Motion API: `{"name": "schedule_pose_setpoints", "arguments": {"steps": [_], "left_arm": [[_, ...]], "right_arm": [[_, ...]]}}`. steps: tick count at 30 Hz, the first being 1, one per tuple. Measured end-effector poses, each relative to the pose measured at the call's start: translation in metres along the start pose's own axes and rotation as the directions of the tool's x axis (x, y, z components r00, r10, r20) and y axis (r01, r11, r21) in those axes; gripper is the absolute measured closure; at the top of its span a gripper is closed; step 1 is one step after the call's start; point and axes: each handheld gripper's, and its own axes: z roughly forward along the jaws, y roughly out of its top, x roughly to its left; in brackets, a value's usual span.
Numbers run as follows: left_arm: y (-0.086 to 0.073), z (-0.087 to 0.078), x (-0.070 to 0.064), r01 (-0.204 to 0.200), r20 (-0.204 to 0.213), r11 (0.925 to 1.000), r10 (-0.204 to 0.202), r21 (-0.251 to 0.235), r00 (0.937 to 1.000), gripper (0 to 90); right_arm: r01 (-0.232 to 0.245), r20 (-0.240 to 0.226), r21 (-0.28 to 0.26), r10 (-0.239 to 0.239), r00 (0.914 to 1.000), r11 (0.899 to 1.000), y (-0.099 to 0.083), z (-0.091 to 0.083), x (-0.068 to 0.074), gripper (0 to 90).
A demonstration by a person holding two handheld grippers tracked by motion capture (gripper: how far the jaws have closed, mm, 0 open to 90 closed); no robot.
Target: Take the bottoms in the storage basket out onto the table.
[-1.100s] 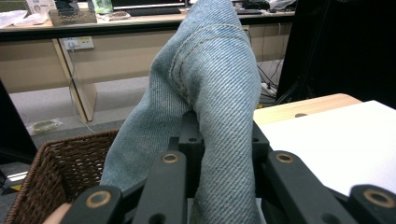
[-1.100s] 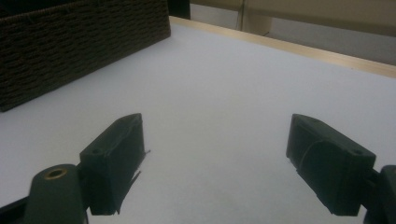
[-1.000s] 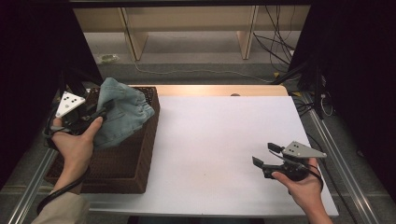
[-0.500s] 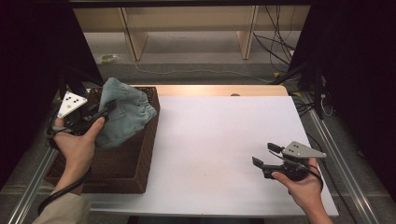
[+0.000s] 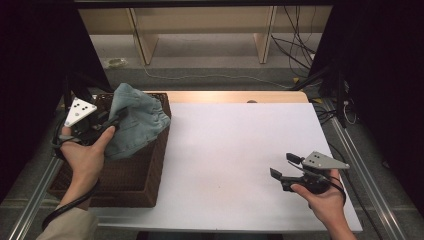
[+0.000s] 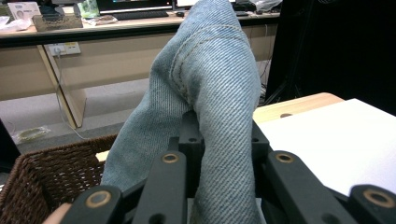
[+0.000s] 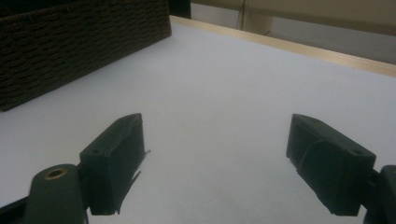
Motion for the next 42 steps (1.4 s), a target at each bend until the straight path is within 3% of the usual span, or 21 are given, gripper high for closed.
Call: {"name": "schedule_pose_setpoints", "arguments": {"steps": [42], "left_arm": [[0.012, 0.008, -0.02, -0.03, 0.055, 0.9992, 0.032, -0.025, 0.998, 75.8]], "right_arm": [[-0.008, 0.003, -0.006, 0.008, 1.0, 1.0, 0.0, -0.001, -0.001, 20.2]]}}
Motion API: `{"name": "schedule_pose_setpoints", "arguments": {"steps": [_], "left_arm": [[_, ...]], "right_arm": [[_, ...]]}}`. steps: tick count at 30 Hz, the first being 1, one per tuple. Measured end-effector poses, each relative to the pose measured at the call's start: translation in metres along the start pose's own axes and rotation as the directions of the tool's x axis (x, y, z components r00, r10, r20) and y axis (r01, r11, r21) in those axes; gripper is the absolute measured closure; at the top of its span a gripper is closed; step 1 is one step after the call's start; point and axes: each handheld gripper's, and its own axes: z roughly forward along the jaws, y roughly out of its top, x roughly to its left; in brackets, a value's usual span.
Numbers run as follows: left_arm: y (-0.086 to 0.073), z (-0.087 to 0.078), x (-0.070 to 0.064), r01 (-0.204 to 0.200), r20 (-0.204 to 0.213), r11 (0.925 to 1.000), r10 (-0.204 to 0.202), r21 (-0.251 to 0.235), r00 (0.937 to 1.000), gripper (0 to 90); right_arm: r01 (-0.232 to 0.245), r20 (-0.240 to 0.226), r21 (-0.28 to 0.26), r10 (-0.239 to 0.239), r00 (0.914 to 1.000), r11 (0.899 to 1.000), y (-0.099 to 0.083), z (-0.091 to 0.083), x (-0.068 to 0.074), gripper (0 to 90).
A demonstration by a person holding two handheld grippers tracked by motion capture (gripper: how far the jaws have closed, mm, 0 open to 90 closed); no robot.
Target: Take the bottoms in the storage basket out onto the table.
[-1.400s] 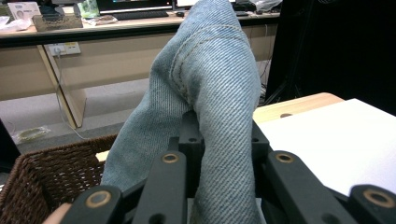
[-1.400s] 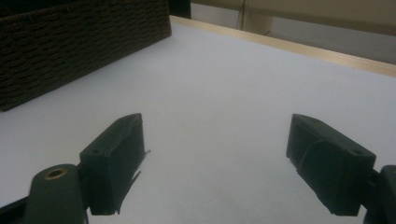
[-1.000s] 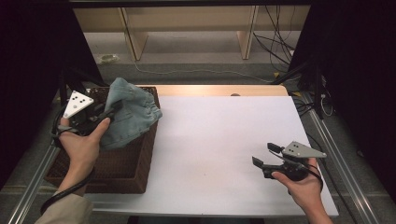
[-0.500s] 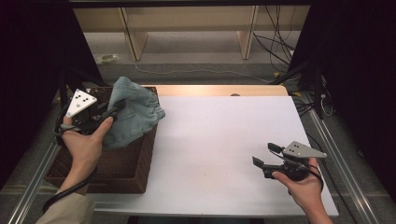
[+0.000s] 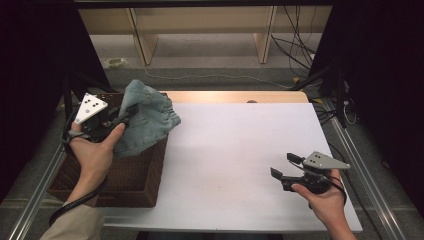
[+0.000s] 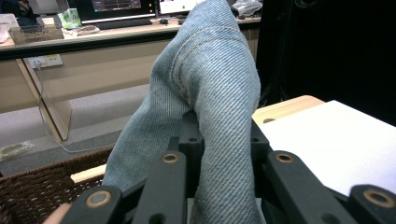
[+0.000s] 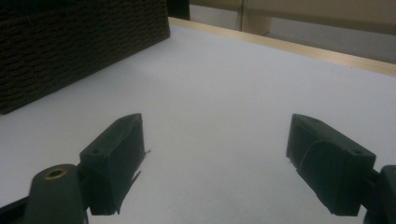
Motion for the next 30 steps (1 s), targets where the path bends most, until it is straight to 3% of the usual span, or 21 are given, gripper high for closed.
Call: {"name": "schedule_pose_setpoints", "arguments": {"steps": [30], "left_arm": [[0.011, 0.004, -0.01, -0.007, 0.024, 0.9997, 0.007, -0.022, 0.9997, 75.8]], "right_arm": [[-0.002, 0.002, -0.004, 0.002, 1.0, 1.0, 0.0, 0.0, 0.0, 20.3]]}}
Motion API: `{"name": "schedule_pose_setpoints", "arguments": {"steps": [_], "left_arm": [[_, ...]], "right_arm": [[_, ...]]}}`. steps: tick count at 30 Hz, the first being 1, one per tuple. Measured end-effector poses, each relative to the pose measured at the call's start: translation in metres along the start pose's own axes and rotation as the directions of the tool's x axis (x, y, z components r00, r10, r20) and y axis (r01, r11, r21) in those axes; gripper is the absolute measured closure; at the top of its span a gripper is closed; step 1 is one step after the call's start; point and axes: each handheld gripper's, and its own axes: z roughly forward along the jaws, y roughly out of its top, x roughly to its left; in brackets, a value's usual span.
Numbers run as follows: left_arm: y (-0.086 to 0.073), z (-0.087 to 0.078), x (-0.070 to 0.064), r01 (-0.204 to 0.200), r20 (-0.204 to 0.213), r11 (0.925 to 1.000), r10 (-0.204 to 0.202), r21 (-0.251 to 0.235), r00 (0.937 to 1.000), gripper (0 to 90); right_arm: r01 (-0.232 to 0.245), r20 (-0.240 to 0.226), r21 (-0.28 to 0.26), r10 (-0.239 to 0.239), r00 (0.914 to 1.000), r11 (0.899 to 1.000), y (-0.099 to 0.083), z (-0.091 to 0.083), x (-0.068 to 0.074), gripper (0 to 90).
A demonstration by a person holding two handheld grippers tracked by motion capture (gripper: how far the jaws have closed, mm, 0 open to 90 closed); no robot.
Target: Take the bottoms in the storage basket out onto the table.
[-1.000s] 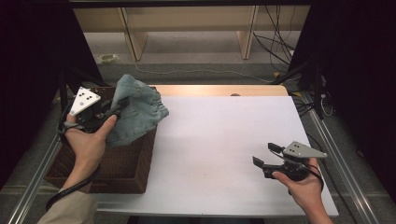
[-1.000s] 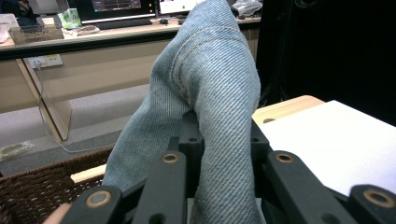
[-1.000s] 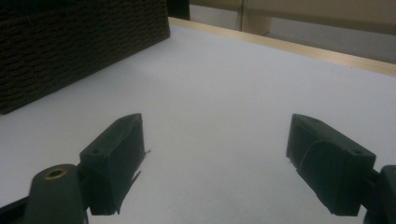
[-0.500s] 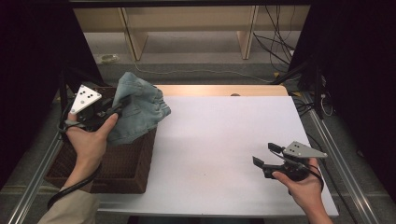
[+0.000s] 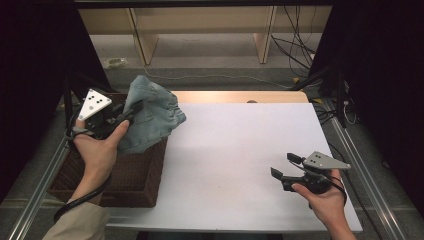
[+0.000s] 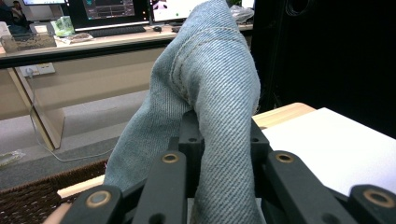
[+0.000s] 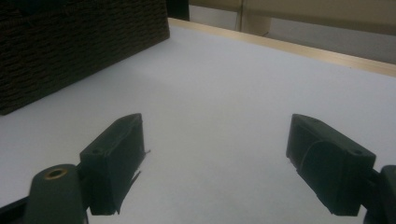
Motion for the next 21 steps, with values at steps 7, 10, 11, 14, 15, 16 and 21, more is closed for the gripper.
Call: {"name": "schedule_pose_setpoints", "arguments": {"steps": [7, 10, 11, 14, 15, 16, 21], "left_arm": [[0.0024, 0.0009, -0.003, 0.0, 0.008, 1.0, 0.0, -0.005, 1.0, 75.8], [0.003, 0.0012, -0.004, -0.002, 0.011, 1.0, 0.002, -0.006, 0.9999, 75.8], [0.0037, 0.0017, -0.0053, -0.002, 0.013, 1.0, 0.002, -0.009, 0.9999, 75.8], [0.0048, 0.0024, -0.0071, -0.003, 0.018, 0.9999, 0.003, -0.014, 0.9998, 75.8], [0.0051, 0.0025, -0.0077, -0.003, 0.019, 0.9999, 0.003, -0.014, 0.9998, 75.8], [0.0051, 0.0025, -0.0077, -0.003, 0.019, 0.9999, 0.003, -0.014, 0.9998, 75.8], [0.0071, 0.0037, -0.0103, -0.003, 0.025, 0.9998, 0.004, -0.019, 0.9997, 75.8]], "right_arm": [[0.0, 0.0, 0.0, 0.0, 1.0, 1.0, -0.0001, 0.0, -0.0001, 20.3], [0.0, -0.001, 0.001, 0.0, 1.0, 1.0, 0.0, -0.0002, -0.0001, 20.2], [0.001, -0.001, 0.001, -0.001, 1.0, 1.0, 0.0, -0.0002, -0.0002, 20.2], [-0.001, 0.001, 0.001, 0.001, 1.0, 1.0, 0.0, -0.0003, -0.0002, 20.2], [0.001, -0.001, 0.001, -0.001, 1.0, 1.0, 0.0, -0.0004, -0.0003, 20.2], [0.001, -0.001, 0.001, -0.001, 1.0, 1.0, 0.0, -0.0004, -0.0003, 20.2], [-0.001, -0.001, 0.001, 0.001, 1.0, 1.0, -0.0002, -0.0003, -0.0004, 20.2]]}}
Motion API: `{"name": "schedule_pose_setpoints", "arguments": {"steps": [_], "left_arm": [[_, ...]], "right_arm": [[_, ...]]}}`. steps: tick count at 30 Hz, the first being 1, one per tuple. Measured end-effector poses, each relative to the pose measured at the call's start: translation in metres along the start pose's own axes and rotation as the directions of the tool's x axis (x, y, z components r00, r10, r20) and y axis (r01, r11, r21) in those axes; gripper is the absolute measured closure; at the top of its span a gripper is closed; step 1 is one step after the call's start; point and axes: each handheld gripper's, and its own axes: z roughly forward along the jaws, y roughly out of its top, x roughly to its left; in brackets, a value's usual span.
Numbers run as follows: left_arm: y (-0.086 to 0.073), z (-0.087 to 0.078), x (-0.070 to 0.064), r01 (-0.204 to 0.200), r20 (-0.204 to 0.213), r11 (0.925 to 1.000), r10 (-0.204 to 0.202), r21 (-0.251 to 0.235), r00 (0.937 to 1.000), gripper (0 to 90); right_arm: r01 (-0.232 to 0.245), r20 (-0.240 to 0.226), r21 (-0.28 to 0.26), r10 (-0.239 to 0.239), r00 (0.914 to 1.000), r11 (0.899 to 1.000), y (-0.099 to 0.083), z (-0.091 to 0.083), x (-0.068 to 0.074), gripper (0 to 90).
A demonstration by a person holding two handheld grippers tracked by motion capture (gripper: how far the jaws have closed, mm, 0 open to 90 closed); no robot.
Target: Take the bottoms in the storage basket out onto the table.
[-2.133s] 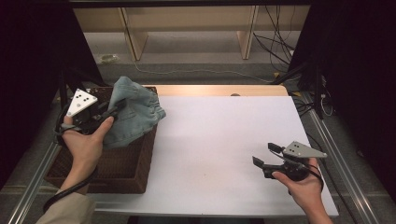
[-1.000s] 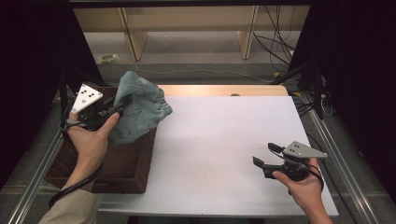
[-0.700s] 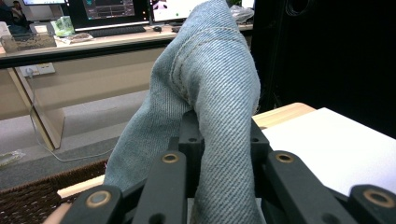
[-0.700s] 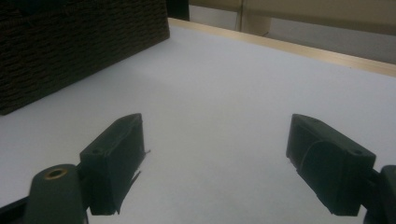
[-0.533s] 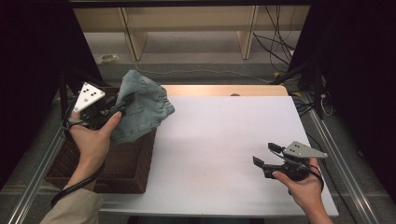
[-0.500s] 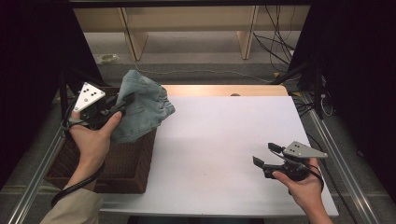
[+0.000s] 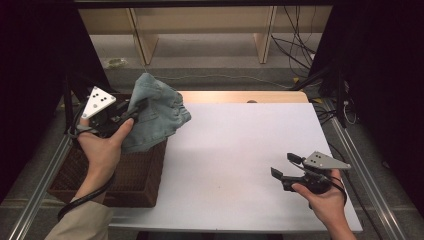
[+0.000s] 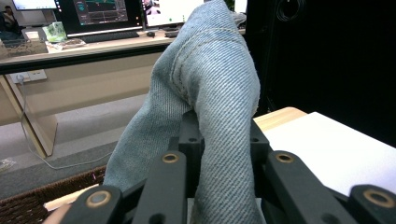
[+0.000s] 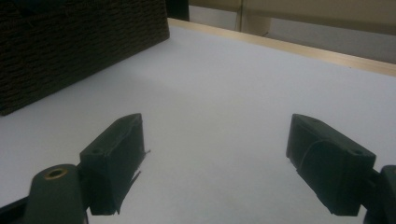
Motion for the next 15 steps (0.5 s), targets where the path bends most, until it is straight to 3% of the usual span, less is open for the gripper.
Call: {"name": "schedule_pose_setpoints", "arguments": {"steps": [15], "left_arm": [[0.0035, 0.0027, -0.0083, -0.009, 0.02, 0.9999, 0.009, -0.006, 0.9998, 75.8]], "right_arm": [[-0.002, 0.0, 0.002, 0.002, 1.0, 1.0, -0.0002, 0.0001, -0.0002, 20.2]]}}
